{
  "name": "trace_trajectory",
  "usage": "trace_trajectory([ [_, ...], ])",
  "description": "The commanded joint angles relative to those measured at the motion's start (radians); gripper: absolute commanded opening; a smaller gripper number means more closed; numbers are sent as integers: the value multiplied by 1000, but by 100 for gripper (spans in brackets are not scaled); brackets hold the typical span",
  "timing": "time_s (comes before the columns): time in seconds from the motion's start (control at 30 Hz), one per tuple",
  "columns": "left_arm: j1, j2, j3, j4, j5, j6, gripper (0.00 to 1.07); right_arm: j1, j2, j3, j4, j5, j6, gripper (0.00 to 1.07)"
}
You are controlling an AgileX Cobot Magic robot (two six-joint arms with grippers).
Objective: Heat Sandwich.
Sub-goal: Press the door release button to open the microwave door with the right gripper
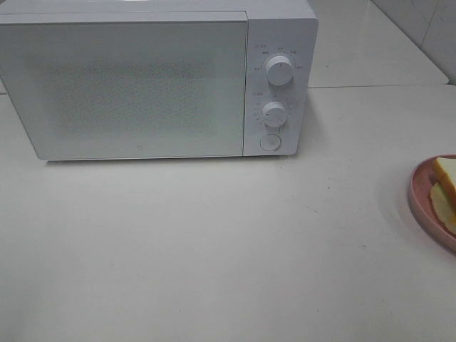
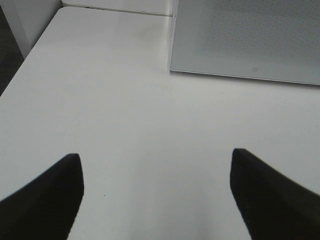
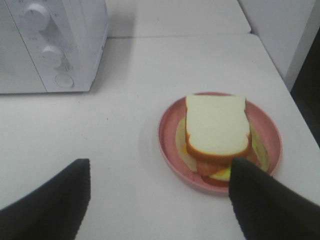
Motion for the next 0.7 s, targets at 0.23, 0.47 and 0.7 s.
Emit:
trace_trajectory([
  [0.23, -4, -12, 4, -8, -14, -1, 76, 3, -22, 28, -5, -280, -26, 75],
  [0.47, -4, -12, 4, -8, -14, -1, 76, 3, 64, 71, -4, -446, -26, 75],
  [0.7, -4, -12, 4, -8, -14, -1, 76, 6, 195, 78, 0, -579, -26, 75],
])
